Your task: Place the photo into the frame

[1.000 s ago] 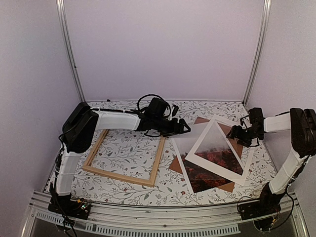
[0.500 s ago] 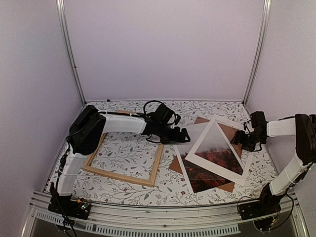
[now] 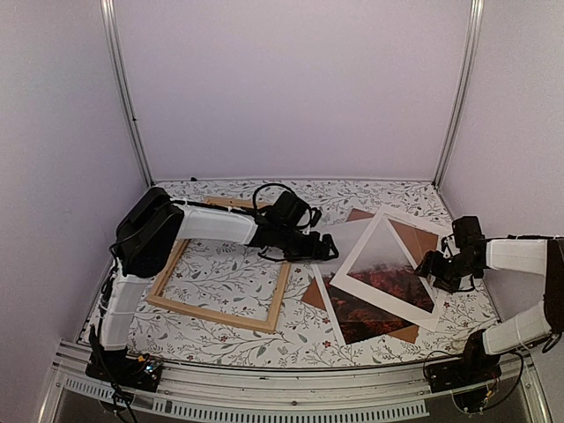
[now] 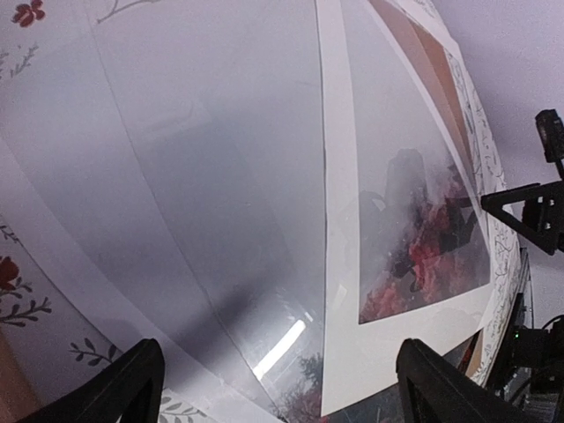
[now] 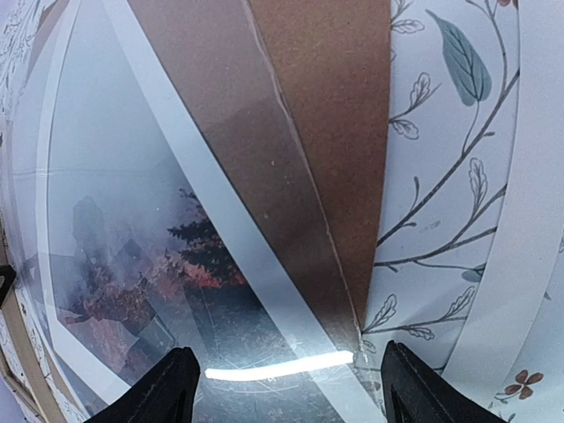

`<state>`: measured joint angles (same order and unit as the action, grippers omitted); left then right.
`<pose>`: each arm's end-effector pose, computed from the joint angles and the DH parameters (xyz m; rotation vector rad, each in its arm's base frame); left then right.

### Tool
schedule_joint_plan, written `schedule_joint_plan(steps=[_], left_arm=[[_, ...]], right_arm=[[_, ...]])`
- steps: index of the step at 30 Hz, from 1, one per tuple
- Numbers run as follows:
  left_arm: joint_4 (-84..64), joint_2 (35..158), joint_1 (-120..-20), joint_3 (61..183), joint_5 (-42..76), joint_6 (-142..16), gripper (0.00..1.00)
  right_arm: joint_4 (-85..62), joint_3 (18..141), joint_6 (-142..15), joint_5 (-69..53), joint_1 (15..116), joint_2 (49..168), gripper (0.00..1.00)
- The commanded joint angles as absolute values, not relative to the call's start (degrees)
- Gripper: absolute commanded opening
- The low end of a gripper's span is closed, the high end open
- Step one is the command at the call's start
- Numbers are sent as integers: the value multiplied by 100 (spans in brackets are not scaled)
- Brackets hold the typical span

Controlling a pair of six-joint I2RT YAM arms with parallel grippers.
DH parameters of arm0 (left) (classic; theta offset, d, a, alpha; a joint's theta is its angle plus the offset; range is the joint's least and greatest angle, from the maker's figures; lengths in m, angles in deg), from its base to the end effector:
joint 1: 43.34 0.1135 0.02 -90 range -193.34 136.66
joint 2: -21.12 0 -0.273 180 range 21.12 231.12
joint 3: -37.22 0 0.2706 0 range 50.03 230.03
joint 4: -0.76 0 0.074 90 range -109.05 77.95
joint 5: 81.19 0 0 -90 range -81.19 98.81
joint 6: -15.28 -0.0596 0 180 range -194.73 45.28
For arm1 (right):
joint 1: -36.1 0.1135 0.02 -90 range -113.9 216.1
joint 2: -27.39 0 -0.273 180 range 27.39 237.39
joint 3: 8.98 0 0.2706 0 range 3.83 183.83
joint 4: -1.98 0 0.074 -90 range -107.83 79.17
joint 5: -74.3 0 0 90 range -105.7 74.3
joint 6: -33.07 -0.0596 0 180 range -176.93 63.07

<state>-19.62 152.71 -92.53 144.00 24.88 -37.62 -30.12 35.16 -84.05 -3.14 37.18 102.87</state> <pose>0.3400 -0.4190 0.1110 0.4205 2.5469 -0.9920 0.2415 0.0175 0.1188 0.5421 2.6570 0.4452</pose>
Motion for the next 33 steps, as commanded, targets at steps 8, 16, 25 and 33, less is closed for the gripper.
schedule_joint_plan(steps=[8, 16, 25, 33], left_arm=[[-2078, 15070, -9375, 13773, 2768, -3448, 87], [-2446, 14785, -9387, 13435, 2655, -3373, 83], [-2565, 14648, -9476, 13187, 3008, -3185, 85], [-1647, 14649, -9483, 12864, 3447, -2611, 82]], right_arm=[[-3033, 3195, -8769, 75, 4123, 10009, 70], [-2861, 3058, -8800, 296, 4129, 9813, 69], [-2430, 3011, -8749, 723, 4129, 10061, 66], [-2393, 3172, -8845, 1138, 4131, 9971, 61]])
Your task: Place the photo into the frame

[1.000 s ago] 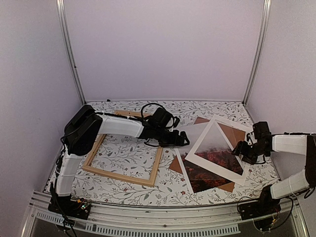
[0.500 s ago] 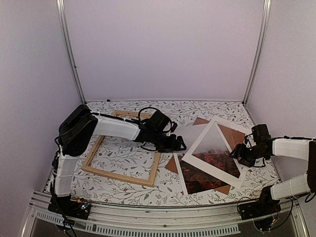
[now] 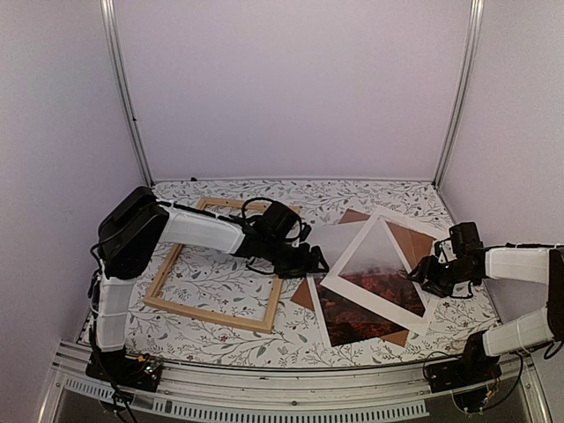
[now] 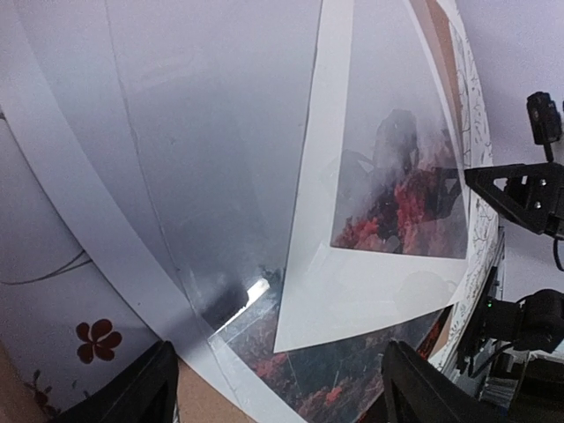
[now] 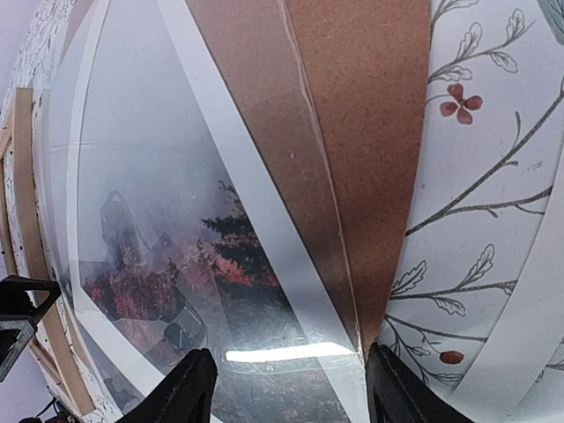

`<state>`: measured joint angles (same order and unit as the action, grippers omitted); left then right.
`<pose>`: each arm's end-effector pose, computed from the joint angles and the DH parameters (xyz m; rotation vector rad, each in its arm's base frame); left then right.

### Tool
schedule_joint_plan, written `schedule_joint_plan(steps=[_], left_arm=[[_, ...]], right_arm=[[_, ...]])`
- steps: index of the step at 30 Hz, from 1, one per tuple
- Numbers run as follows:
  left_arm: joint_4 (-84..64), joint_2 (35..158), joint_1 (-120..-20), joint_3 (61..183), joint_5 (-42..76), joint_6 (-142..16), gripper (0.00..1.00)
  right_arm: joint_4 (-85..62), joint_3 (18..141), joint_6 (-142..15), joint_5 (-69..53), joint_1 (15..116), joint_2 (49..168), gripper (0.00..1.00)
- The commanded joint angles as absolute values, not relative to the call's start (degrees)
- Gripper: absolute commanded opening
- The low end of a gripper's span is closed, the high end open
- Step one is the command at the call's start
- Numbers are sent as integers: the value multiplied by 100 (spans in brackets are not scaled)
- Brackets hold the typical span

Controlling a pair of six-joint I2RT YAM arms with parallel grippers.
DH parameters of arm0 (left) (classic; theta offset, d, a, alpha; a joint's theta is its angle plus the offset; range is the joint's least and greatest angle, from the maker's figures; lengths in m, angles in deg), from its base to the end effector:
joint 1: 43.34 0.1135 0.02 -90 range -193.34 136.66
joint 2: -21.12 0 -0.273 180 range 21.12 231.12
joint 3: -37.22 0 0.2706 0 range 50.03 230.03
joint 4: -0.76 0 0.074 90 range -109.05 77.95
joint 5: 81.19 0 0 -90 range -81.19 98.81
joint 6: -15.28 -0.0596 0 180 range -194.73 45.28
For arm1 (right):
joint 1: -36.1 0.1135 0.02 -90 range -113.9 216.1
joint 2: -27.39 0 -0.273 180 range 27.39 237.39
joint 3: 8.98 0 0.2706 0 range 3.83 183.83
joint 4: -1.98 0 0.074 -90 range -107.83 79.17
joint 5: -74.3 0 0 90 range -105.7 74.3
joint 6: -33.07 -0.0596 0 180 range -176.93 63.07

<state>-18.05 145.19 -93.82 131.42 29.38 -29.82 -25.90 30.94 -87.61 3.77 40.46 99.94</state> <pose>0.2978 -0.3939 0.1074 0.3166 2.6934 -1.0849 0.2279 0.0373 0.1147 0.4921 2.6360 0.6505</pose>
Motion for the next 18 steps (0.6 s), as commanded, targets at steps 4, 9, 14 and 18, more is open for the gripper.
schedule_joint_plan(steps=[4, 9, 14, 18], left_arm=[[-1332, 14654, -9467, 12825, 3623, -2466, 81], [-1055, 14613, -9470, 12801, 3706, -2398, 80], [-1094, 14583, -9474, 12757, 3593, -2441, 80], [-1070, 14576, -9476, 12704, 3542, -2440, 80]], right_arm=[[-2391, 3203, -8908, 1322, 4129, 9868, 59], [-2379, 3258, -9018, 1567, 4129, 9726, 56], [-2385, 3318, -9059, 1626, 4129, 9618, 54], [-2292, 3306, -9059, 1651, 4133, 9716, 53]])
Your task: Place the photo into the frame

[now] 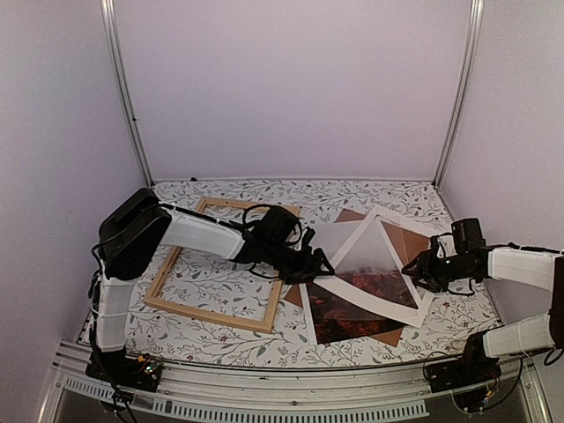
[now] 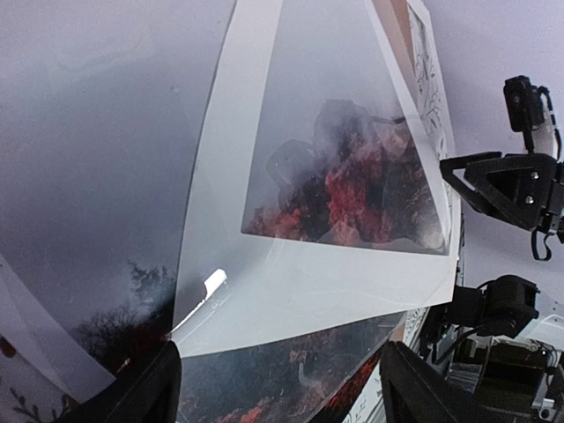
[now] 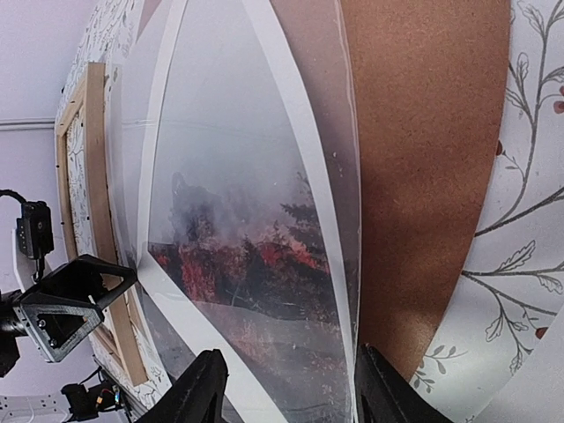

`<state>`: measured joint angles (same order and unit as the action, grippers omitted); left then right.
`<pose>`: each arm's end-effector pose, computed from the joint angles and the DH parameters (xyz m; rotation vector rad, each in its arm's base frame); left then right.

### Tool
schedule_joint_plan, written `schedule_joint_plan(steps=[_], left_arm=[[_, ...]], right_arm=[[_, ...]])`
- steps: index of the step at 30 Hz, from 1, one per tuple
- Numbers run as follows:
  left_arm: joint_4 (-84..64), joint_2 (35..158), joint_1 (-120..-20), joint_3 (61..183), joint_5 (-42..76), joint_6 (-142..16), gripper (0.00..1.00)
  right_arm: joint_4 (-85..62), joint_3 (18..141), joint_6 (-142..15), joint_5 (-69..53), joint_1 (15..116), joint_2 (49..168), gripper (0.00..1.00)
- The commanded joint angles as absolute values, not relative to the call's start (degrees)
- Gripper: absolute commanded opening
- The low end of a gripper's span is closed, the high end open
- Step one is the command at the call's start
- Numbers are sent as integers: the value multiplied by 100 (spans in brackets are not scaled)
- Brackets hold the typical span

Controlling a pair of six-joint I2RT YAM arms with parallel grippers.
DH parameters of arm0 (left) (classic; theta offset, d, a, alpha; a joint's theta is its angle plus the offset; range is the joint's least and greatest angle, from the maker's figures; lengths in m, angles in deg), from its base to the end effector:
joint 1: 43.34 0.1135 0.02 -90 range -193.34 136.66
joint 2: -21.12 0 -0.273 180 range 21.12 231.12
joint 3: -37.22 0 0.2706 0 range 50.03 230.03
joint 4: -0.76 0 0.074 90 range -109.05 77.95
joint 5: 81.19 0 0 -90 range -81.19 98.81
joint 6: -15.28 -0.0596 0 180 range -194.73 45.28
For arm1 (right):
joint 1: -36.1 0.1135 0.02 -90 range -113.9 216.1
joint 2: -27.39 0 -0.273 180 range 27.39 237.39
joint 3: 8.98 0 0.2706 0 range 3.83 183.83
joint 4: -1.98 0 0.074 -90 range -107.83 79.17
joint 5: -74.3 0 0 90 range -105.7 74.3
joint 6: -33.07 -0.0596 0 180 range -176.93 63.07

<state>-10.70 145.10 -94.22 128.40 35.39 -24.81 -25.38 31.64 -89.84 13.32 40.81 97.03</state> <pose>0.2892 -0.3979 0.1044 0.2903 2.6830 -1.2770 0.2283 0.0478 0.1332 0.4376 2.5789 0.8929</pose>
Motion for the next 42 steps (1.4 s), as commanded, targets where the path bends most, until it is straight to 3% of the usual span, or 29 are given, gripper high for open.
schedule_joint_plan(steps=[1, 25, 35, 42], left_arm=[[-1055, 14575, -9477, 12695, 3529, -2438, 80], [-898, 14666, -9505, 12469, 3446, -2557, 80], [-874, 14603, -9504, 12422, 3354, -2583, 80], [-1579, 14274, -9497, 12663, 2488, -2999, 87]], right_arm=[[-2256, 3303, -9059, 1655, 4131, 9749, 53], [-1839, 4158, -8536, 1016, 4129, 11571, 54], [-1743, 4190, -8536, 1085, 4123, 11758, 54], [-1912, 4397, -8321, 723, 4080, 11917, 56]])
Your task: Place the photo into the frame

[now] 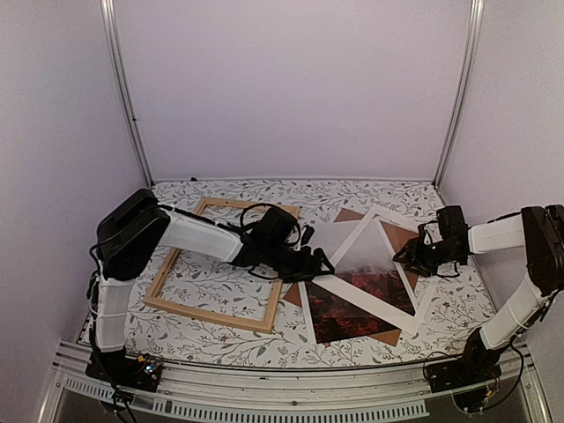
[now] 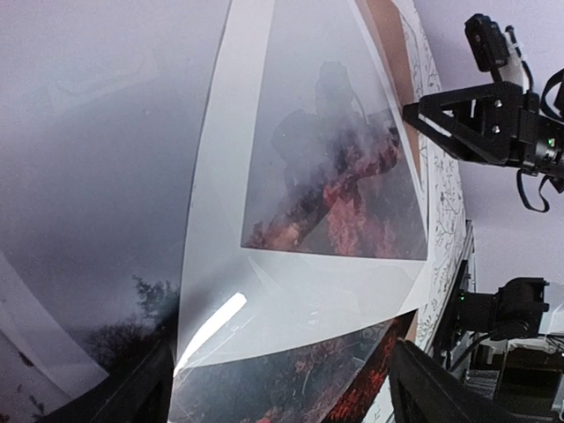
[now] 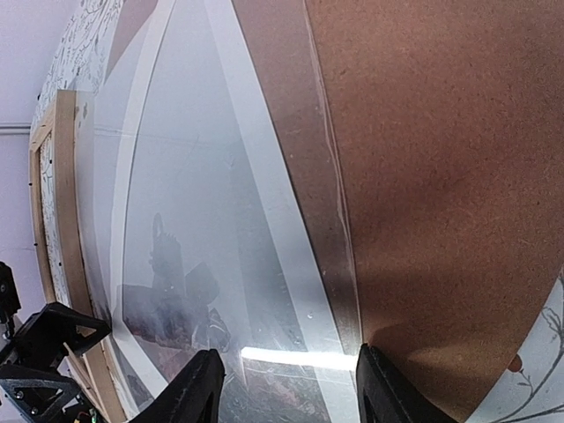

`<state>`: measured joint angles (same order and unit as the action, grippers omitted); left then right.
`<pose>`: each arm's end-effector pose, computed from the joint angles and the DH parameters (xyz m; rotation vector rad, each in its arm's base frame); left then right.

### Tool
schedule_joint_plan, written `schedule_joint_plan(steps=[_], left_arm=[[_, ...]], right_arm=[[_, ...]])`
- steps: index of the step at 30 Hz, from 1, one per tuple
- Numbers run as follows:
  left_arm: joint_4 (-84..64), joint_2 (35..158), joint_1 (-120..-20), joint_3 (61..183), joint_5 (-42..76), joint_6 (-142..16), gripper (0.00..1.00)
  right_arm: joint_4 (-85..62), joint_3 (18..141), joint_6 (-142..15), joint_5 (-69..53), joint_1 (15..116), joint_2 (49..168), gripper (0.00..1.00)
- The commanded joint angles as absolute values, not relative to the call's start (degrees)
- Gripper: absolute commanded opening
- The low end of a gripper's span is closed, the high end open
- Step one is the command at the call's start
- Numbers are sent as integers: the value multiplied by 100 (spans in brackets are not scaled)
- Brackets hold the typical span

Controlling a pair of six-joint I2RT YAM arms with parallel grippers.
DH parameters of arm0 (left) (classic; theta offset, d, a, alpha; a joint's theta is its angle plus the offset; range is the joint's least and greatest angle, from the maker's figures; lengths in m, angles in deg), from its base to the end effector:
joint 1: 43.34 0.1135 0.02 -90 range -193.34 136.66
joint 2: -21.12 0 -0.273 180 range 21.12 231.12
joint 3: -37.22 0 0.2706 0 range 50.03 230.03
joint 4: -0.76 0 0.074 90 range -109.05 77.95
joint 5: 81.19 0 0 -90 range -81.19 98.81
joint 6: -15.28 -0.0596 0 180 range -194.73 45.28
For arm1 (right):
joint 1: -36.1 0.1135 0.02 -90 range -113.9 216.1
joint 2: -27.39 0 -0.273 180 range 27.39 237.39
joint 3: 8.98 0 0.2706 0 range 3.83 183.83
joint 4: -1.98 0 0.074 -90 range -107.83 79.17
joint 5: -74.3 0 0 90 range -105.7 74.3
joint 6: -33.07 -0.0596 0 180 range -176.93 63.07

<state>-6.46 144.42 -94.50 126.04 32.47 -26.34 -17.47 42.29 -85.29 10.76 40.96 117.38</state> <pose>0.2880 -0.3958 0.1029 0.3091 2.6093 -1.2494 0.2949 0.0517 0.1090 0.3625 2.6077 0.8059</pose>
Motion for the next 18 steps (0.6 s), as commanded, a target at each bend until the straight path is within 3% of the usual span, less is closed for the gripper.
schedule_joint_plan(steps=[1, 18], left_arm=[[-1723, 14237, -9490, 12742, 2300, -3089, 88], [-3032, 14652, -9413, 13692, 978, -3707, 96]], right_arm=[[-1937, 4438, -8277, 664, 4068, 11927, 56], [-2044, 6084, -7899, 403, 4006, 13078, 68]])
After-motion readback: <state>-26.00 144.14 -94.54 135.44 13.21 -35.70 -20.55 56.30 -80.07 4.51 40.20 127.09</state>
